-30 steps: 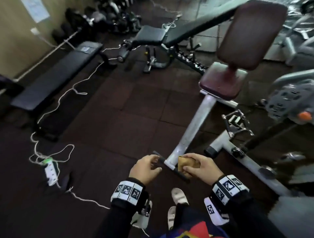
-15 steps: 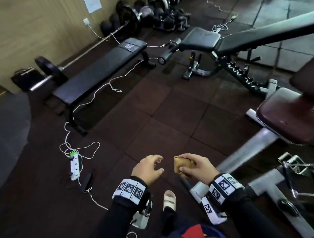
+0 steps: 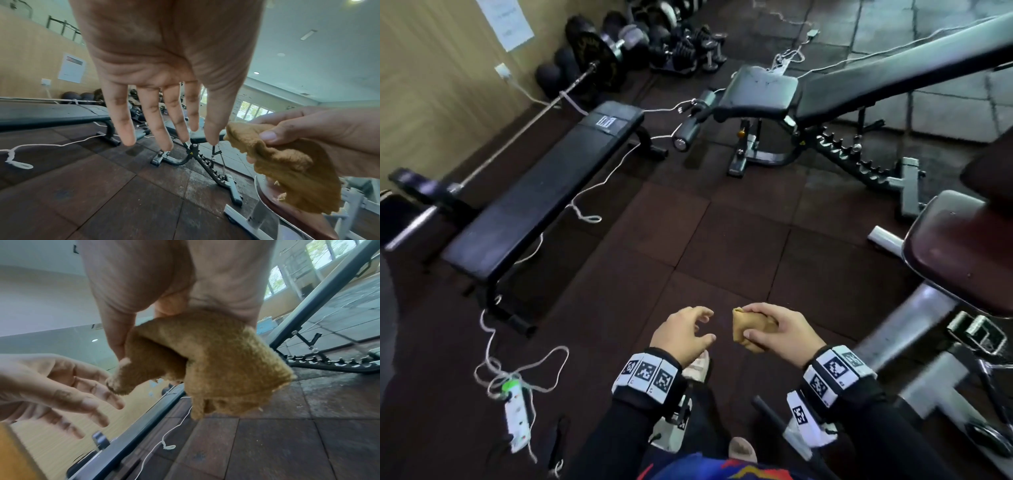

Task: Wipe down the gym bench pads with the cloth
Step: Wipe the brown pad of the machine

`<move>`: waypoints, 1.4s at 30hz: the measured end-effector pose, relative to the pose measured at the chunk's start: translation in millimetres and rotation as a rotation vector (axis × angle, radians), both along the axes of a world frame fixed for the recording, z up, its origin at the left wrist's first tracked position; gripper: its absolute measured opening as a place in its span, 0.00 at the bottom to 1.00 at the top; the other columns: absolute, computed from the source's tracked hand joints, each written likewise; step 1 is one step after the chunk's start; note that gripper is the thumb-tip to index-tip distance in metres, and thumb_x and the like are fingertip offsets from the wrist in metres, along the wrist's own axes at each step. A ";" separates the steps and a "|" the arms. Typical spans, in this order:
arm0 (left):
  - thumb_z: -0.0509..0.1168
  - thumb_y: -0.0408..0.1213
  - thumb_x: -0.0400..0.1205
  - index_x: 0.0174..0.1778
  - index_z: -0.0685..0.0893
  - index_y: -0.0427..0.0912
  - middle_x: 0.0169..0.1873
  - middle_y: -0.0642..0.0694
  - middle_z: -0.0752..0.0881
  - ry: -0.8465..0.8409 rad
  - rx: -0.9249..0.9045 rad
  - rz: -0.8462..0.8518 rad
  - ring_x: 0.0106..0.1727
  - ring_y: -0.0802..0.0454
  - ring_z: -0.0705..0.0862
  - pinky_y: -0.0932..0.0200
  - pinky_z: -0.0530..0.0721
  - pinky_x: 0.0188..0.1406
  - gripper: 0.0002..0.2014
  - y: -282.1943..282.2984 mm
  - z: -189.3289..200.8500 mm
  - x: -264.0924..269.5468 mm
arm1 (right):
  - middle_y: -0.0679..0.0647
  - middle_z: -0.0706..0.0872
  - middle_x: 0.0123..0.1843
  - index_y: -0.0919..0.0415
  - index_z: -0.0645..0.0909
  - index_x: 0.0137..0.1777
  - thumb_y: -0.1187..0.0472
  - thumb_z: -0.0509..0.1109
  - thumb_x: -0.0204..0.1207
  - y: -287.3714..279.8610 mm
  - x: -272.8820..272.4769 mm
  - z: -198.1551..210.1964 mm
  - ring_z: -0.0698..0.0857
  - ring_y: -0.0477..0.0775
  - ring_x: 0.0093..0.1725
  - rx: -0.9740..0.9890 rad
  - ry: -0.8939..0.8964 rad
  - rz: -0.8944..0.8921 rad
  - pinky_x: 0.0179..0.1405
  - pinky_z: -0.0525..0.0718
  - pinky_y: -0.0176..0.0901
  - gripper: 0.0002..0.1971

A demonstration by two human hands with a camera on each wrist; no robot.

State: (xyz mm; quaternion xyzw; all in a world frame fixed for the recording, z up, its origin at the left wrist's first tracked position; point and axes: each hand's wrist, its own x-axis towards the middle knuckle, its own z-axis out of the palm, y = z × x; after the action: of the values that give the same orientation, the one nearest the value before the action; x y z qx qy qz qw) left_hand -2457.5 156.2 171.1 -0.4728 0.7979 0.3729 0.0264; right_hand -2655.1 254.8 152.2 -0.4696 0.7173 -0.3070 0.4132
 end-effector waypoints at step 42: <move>0.70 0.44 0.76 0.64 0.80 0.57 0.57 0.57 0.84 -0.065 0.035 -1.255 0.54 0.57 0.84 0.55 0.82 0.58 0.20 -134.8 -19.0 -700.4 | 0.44 0.88 0.50 0.35 0.81 0.50 0.57 0.78 0.67 -21.8 -446.9 -20.1 0.84 0.34 0.46 0.087 -0.101 -1.377 0.31 0.79 0.22 0.17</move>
State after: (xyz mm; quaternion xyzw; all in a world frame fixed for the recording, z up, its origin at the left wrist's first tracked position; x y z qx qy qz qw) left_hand -3157.9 21.3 152.1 0.0752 0.9160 0.2849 0.2723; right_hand -3102.0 233.0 132.1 0.1245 0.8436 -0.4920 0.1756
